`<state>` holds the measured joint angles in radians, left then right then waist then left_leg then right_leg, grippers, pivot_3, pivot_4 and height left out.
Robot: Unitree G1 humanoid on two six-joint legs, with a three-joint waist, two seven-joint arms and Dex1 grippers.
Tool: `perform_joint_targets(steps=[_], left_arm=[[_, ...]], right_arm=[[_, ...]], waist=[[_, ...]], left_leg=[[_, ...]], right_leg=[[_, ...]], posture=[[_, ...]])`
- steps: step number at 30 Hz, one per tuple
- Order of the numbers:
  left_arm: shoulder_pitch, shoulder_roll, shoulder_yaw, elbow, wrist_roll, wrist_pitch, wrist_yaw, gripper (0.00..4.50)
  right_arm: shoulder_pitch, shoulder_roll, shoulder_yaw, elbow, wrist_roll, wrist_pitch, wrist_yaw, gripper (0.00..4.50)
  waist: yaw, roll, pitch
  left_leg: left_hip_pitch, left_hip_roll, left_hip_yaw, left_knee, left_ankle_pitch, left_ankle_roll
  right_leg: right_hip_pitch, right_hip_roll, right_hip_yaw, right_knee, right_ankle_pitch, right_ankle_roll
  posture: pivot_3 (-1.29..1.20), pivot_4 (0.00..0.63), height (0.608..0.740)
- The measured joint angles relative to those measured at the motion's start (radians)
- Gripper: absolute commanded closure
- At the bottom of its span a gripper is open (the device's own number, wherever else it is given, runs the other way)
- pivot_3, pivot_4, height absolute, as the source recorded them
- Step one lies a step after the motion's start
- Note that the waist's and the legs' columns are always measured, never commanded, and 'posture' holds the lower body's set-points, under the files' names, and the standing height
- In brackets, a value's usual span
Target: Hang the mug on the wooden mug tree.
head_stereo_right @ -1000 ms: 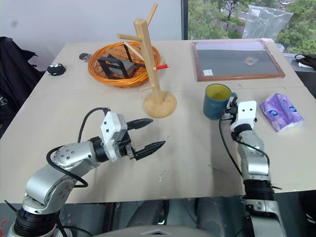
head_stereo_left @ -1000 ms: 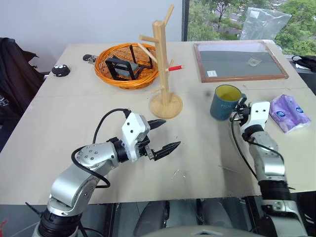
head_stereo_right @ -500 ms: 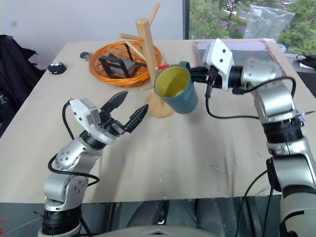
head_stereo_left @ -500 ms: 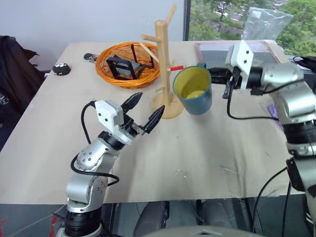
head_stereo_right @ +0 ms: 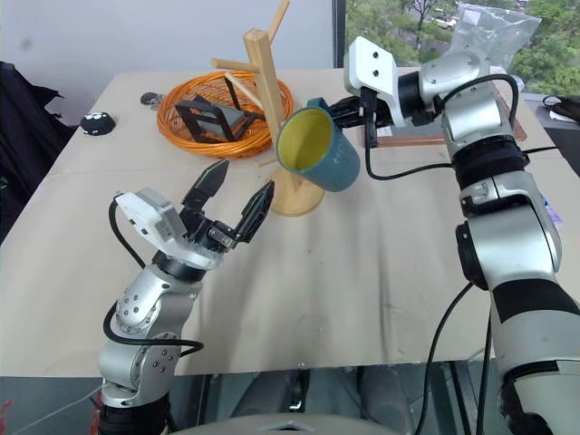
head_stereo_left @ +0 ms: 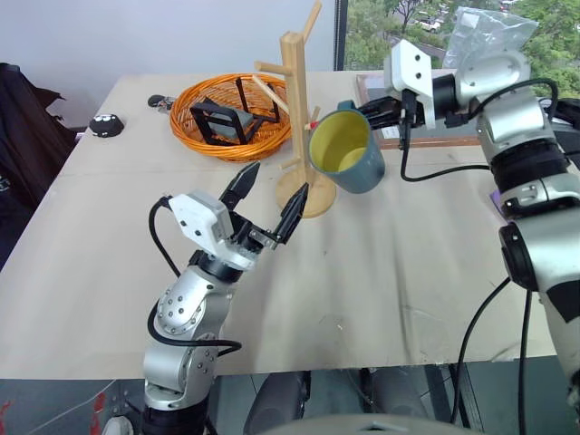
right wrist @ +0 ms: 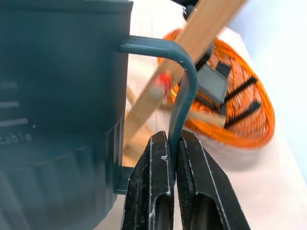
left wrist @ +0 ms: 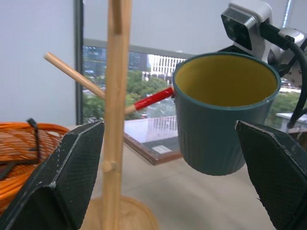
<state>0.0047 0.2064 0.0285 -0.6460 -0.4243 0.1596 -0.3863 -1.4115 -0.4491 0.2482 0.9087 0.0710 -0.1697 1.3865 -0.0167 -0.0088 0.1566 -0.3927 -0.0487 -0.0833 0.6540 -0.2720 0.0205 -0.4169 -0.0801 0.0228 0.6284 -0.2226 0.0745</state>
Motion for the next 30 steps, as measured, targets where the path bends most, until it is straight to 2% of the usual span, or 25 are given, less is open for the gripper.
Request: perform_joint_targets(steps=[13, 14, 15, 19, 20, 23, 28, 30], left_arm=[[0.021, -0.026, -0.034, 0.0, -0.001, -0.021, 0.011, 0.0], [0.021, -0.026, -0.036, 0.0, -0.001, -0.021, 0.011, 0.0], [0.021, -0.026, -0.038, 0.0, -0.002, -0.021, 0.011, 0.0], [0.021, -0.024, -0.038, 0.001, -0.002, -0.021, 0.008, 0.0], [0.021, -0.024, -0.039, 0.001, -0.002, -0.022, 0.007, 0.0], [0.021, -0.018, -0.039, 0.002, -0.002, -0.021, -0.001, 0.0], [0.023, 0.001, -0.037, 0.002, -0.011, 0.001, -0.003, 0.0], [0.037, 0.021, -0.038, 0.002, -0.011, 0.034, -0.002, 0.0]], right_arm=[[-0.039, 0.056, -0.001, 0.138, -0.084, -0.084, -0.022, 4.45], [-0.04, 0.056, -0.001, 0.142, -0.088, -0.086, -0.024, 3.92], [-0.045, 0.057, -0.002, 0.152, -0.092, -0.094, -0.031, 3.68], [-0.07, 0.055, -0.025, 0.178, -0.102, -0.105, -0.066, 1.95], [-0.074, 0.054, -0.027, 0.185, -0.103, -0.106, -0.07, 1.38], [-0.086, 0.035, -0.039, 0.211, -0.108, -0.109, -0.096, 0.06], [-0.079, -0.043, -0.101, 0.208, -0.097, -0.083, -0.136, 0.06], [-0.023, -0.089, -0.147, 0.146, -0.057, -0.028, -0.118, 0.06]], waist=[[0.001, 0.0, 0.0], [0.001, 0.0, 0.0], [0.001, 0.0, 0.0], [0.001, 0.0, 0.0], [0.001, 0.0, 0.0], [0.003, 0.0, 0.0], [0.005, 0.0, 0.0], [0.004, 0.0, 0.0]], left_leg=[[0.0, 0.0, 0.0, 0.0, 0.0, 0.0], [0.0, 0.0, 0.0, 0.0, 0.0, 0.0], [0.0, 0.0, 0.0, 0.0, 0.0, 0.0], [0.0, 0.0, 0.0, 0.0, 0.0, 0.0], [0.0, -0.001, 0.0, 0.0, 0.0, 0.0], [-0.001, -0.001, 0.0, 0.0, 0.0, 0.0], [-0.001, -0.001, -0.001, 0.0, 0.0, 0.0], [-0.001, -0.001, 0.0, 0.0, 0.0, 0.0]], right_leg=[[0.0, 0.0, 0.0, 0.001, 0.0, 0.0], [0.0, 0.0, 0.0, 0.001, 0.0, 0.0], [0.0, 0.0, 0.0, 0.001, 0.0, 0.0], [0.0, 0.0, 0.0, 0.001, 0.0, 0.0], [0.0, 0.0, 0.0, 0.001, 0.0, 0.0], [0.0, 0.0, -0.001, 0.001, 0.0, 0.0], [0.0, 0.0, -0.001, 0.0, 0.0, 0.0], [0.0, 0.0, -0.001, 0.0, 0.0, 0.0]], posture=[[0.0, 0.15, 0.74], [0.0, 0.15, 0.74], [0.0, 0.15, 0.74], [0.0, 0.15, 0.74], [0.0, 0.15, 0.74], [0.0, 0.15, 0.74], [0.0, 0.15, 0.74], [0.0, 0.15, 0.74]])
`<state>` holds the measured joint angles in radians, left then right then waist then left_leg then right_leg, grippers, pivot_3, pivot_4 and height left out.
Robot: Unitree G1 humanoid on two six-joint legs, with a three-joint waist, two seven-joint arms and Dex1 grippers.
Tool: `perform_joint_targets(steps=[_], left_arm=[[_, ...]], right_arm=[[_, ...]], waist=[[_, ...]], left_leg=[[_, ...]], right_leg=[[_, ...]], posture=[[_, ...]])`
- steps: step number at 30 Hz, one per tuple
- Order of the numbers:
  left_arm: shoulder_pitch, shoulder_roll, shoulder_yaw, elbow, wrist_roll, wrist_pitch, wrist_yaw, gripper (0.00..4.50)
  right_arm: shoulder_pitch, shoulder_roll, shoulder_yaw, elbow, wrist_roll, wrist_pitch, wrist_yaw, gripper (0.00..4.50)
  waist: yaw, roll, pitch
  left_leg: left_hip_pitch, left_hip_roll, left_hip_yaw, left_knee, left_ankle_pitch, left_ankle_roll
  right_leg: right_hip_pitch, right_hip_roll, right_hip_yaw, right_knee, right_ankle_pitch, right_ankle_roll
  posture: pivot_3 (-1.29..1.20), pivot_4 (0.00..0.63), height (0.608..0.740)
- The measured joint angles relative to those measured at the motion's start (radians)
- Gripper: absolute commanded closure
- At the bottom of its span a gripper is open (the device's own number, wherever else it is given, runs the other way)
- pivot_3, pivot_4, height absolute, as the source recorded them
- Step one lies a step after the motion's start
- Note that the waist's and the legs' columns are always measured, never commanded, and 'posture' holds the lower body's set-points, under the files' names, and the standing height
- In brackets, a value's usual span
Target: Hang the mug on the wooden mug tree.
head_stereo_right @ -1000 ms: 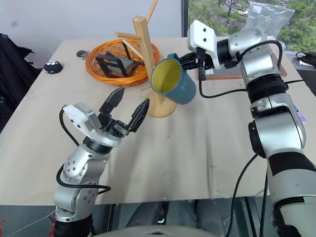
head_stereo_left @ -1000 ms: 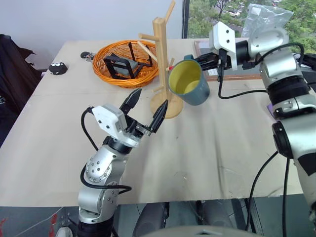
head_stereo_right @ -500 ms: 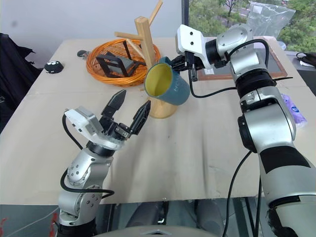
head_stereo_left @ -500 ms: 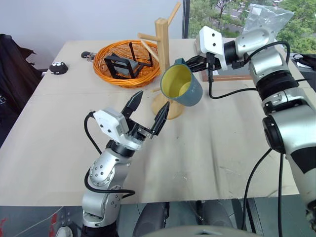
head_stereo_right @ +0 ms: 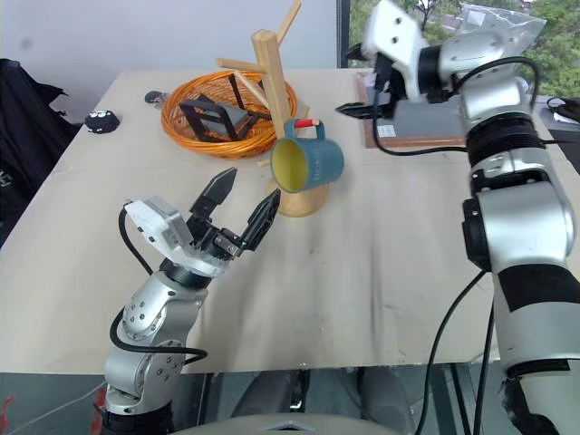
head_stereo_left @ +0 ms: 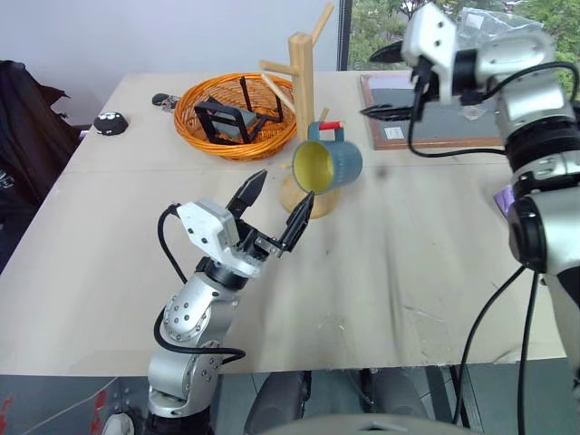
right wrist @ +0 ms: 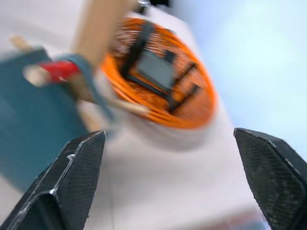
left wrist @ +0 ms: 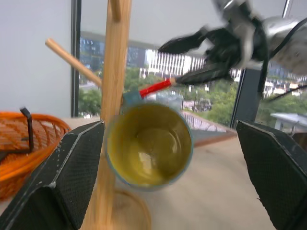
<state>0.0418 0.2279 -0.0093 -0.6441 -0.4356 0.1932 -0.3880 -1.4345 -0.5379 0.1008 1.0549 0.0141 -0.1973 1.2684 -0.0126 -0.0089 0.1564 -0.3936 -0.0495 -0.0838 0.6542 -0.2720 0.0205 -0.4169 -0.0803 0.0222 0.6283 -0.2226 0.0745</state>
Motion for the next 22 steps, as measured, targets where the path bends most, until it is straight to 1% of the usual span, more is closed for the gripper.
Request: perform_joint_targets(steps=[2, 4, 5, 6, 7, 8, 11, 13, 14, 16, 18, 21, 22], left_arm=[[0.021, 0.029, 0.0, 0.002, -0.001, 0.048, 0.001, 0.0], [0.06, 0.076, 0.003, 0.008, -0.002, 0.107, -0.002, 0.0], [0.085, 0.108, 0.002, 0.017, -0.001, 0.135, -0.015, 0.0], [0.111, 0.132, 0.006, 0.028, -0.001, 0.152, -0.028, 0.0], [0.134, 0.148, 0.009, 0.033, -0.001, 0.163, -0.042, 0.0], [0.161, 0.167, 0.01, 0.04, 0.001, 0.165, -0.059, 0.0], [0.211, 0.203, 0.014, 0.077, 0.024, 0.156, -0.088, 0.0], [0.238, 0.217, 0.018, 0.093, 0.041, 0.148, -0.099, 0.0], [0.253, 0.225, 0.019, 0.102, 0.051, 0.143, -0.109, 0.0], [0.271, 0.233, 0.02, 0.107, 0.061, 0.14, -0.115, 0.0], [0.275, 0.235, 0.021, 0.108, 0.062, 0.137, -0.119, 0.0], [0.275, 0.24, 0.023, 0.11, 0.065, 0.124, -0.134, 0.0], [0.274, 0.242, 0.024, 0.113, 0.068, 0.123, -0.138, 0.0]], right_arm=[[0.102, -0.029, -0.043, -0.097, 0.057, 0.088, 0.031, 0.06], [0.29, -0.047, -0.099, -0.302, 0.153, 0.247, 0.045, 0.06], [0.428, -0.055, -0.129, -0.46, 0.205, 0.364, 0.021, 0.06], [0.538, -0.055, -0.138, -0.569, 0.242, 0.449, 0.0, 0.06], [0.654, -0.05, -0.154, -0.691, 0.28, 0.525, -0.035, 0.06], [0.803, -0.025, -0.18, -0.857, 0.324, 0.601, -0.098, 0.06], [1.093, 0.065, -0.196, -1.122, 0.38, 0.696, -0.247, 0.06], [1.233, 0.124, -0.21, -1.229, 0.382, 0.693, -0.349, 0.06], [1.315, 0.15, -0.213, -1.282, 0.376, 0.667, -0.402, 0.06], [1.413, 0.164, -0.214, -1.332, 0.342, 0.593, -0.453, 0.06], [1.439, 0.165, -0.215, -1.344, 0.331, 0.564, -0.464, 0.06], [1.574, 0.175, -0.218, -1.356, 0.286, 0.434, -0.501, 0.06], [1.592, 0.174, -0.218, -1.344, 0.274, 0.406, -0.504, 0.06]], waist=[[0.0, 0.0, 0.0], [0.0, 0.0, -0.001], [0.001, 0.0, -0.001], [0.001, 0.001, 0.0], [0.002, 0.002, 0.0], [0.002, 0.002, -0.001], [0.0, 0.004, -0.001], [0.001, 0.004, -0.001], [0.002, 0.004, -0.001], [0.002, 0.003, -0.001], [0.002, 0.003, -0.001], [0.003, 0.0, -0.004], [0.002, 0.0, -0.003]], left_leg=[[0.0, 0.0, 0.0, 0.0, 0.0, 0.0], [0.0, 0.001, -0.001, 0.0, 0.0, 0.0], [-0.001, 0.001, -0.001, -0.001, 0.0, 0.0], [-0.001, 0.001, -0.001, 0.0, 0.0, 0.0], [-0.002, 0.001, -0.001, 0.0, 0.0, 0.0], [-0.003, 0.001, -0.001, -0.001, 0.0, 0.0], [-0.002, 0.001, 0.002, 0.0, 0.0, 0.0], [-0.001, 0.001, 0.002, 0.001, 0.0, 0.0], [0.003, 0.0, 0.003, 0.002, -0.001, 0.002], [0.012, 0.0, 0.003, 0.002, -0.003, 0.005], [0.015, 0.0, 0.003, 0.002, -0.003, 0.005], [0.017, 0.001, 0.0, 0.002, -0.003, 0.005], [0.016, 0.001, 0.001, 0.002, -0.003, 0.005]], right_leg=[[0.0, 0.0, 0.0, 0.0, 0.0, 0.0], [0.001, 0.0, -0.001, 0.001, 0.0, 0.0], [0.0, 0.0, 0.0, 0.001, 0.0, 0.0], [0.0, 0.0, 0.0, 0.001, 0.0, 0.0], [-0.002, 0.0, 0.0, 0.001, 0.0, 0.0], [-0.003, 0.0, 0.0, 0.002, 0.0, 0.0], [-0.005, 0.0, 0.003, 0.004, 0.0, 0.0], [-0.004, 0.0, 0.004, 0.007, 0.0, 0.0], [-0.001, -0.001, 0.004, 0.008, 0.0, 0.0], [0.009, -0.001, 0.004, 0.008, 0.0, 0.0], [0.012, 0.0, 0.003, 0.008, 0.0, 0.0], [0.014, 0.001, 0.001, 0.008, -0.001, 0.0], [0.014, 0.001, 0.001, 0.008, -0.001, 0.0]], posture=[[0.0, 0.15, 0.74], [0.0, 0.15, 0.74], [0.0, 0.15, 0.74], [0.0, 0.15, 0.74], [0.0, 0.15, 0.74], [0.0, 0.15, 0.74], [0.0, 0.15, 0.74], [0.0, 0.15, 0.74], [0.0, 0.15, 0.74], [0.0, 0.15, 0.74], [0.0, 0.15, 0.74], [0.0, 0.15, 0.74], [0.0, 0.15, 0.74]])
